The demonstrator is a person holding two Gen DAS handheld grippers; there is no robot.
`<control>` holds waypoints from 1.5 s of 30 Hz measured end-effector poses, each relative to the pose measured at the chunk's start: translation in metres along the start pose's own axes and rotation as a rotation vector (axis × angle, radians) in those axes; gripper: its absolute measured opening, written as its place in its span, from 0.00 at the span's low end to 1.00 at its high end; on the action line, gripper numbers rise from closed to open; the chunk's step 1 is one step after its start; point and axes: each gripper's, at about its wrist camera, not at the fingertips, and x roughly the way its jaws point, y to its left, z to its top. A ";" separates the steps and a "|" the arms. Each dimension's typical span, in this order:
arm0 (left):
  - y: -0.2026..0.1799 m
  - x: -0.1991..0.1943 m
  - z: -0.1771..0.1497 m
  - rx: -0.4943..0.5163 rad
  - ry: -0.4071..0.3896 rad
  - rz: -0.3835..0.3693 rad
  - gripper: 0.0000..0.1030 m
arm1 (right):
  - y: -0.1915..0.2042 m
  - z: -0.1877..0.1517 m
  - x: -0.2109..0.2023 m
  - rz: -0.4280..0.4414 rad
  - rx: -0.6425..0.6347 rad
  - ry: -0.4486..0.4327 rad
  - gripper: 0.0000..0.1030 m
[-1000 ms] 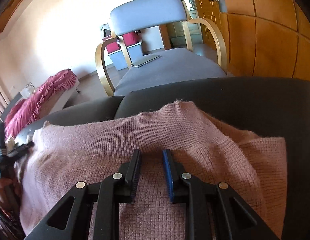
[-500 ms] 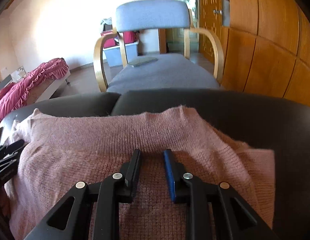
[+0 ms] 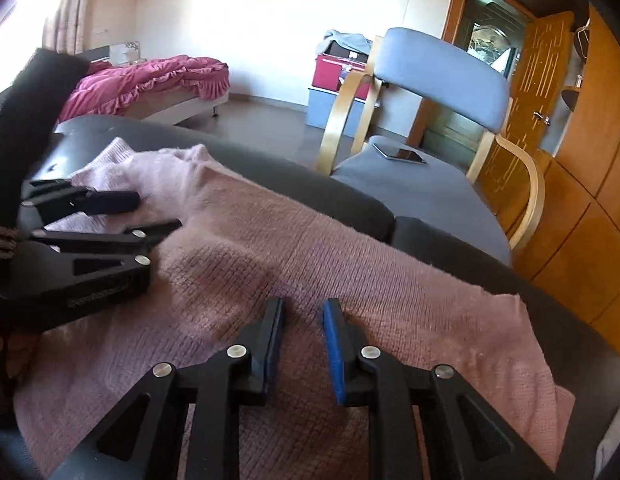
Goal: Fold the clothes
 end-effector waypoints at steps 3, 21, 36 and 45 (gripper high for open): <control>-0.001 -0.007 0.002 -0.022 -0.038 0.015 0.53 | -0.002 -0.005 -0.004 0.012 0.013 -0.004 0.21; -0.021 0.030 -0.003 -0.023 0.115 -0.055 0.68 | -0.043 -0.014 -0.024 0.148 0.179 -0.020 0.14; -0.021 0.033 -0.002 -0.030 0.116 -0.057 0.68 | -0.114 -0.039 -0.035 0.095 0.431 -0.089 0.06; -0.023 0.033 -0.003 -0.027 0.114 -0.052 0.68 | -0.159 -0.061 -0.018 -0.005 0.596 0.033 0.05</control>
